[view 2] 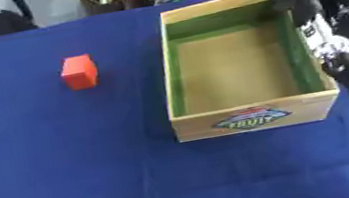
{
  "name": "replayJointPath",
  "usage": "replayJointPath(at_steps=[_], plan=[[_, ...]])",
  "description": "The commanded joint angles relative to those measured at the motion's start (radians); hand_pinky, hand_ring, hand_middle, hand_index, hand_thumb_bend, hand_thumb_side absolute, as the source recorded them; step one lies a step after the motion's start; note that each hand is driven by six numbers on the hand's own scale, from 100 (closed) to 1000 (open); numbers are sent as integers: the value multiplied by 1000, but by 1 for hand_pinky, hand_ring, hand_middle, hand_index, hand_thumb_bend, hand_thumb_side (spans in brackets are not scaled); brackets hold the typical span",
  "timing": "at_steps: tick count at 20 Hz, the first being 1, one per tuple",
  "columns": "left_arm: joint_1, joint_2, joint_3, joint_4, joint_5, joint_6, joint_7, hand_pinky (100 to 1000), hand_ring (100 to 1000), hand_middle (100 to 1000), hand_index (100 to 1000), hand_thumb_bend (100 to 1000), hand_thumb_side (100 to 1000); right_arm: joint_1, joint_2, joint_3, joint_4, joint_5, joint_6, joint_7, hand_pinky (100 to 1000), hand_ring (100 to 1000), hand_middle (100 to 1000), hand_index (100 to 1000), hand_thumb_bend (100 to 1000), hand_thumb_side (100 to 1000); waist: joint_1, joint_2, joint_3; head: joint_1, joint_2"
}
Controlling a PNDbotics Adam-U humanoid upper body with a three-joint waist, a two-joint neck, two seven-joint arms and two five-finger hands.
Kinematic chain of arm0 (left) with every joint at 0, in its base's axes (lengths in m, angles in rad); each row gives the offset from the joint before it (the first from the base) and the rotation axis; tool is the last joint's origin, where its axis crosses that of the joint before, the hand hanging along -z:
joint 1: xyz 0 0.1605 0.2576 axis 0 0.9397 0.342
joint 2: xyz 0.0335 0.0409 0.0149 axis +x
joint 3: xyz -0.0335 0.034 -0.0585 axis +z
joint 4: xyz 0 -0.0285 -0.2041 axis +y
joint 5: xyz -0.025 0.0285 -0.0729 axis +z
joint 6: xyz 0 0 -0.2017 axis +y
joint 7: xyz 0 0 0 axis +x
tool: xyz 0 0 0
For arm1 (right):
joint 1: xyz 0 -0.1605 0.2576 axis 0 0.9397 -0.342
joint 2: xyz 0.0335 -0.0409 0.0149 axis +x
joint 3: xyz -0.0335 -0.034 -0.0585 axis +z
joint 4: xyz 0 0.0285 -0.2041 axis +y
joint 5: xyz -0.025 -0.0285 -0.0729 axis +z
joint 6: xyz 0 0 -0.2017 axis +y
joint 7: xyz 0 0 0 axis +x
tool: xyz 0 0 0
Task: Pick up objects on the table and place them in the box.
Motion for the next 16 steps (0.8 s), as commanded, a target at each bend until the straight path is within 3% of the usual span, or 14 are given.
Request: replayJointPath(at_steps=[1,4,8,10,11,14,15,16], plan=[[-50,79,-15,77,-45,-31,-77,574,664,715,946,180,966,-5,-25,0,-20,3,1,4,934,814,590,817,100,537,0,-27,-2,3,1],[-116,113,-49,175,-115,-70,-167,601,705,758,962,205,942,-4,-30,4,-20,2,3,9,935,814,590,817,100,538,7,-29,-10,5,1],[-196,125,-73,296,-206,-125,-244,634,750,794,963,315,908,-3,-37,7,-20,2,5,14,936,815,589,817,100,539,17,-27,-20,6,-2],[-222,121,-78,339,-243,-150,-261,634,750,794,963,315,908,-3,-38,8,-20,1,6,16,936,815,589,817,100,539,19,-26,-22,6,-3],[-237,119,-83,361,-261,-160,-272,662,775,815,969,489,941,-4,-40,9,-20,1,6,17,936,815,589,817,100,540,21,-25,-26,7,-5],[-293,103,-98,439,-321,-196,-313,671,783,820,971,561,959,-5,-43,12,-20,1,7,20,937,815,589,817,100,540,25,-21,-35,7,-11],[-306,98,-102,460,-337,-207,-324,691,800,837,984,662,957,-6,-43,12,-20,0,7,21,937,815,588,817,100,540,27,-20,-37,8,-13],[-323,92,-107,483,-358,-217,-339,704,813,852,998,703,949,-6,-44,14,-20,0,7,22,937,814,587,816,100,540,28,-19,-40,9,-14]])
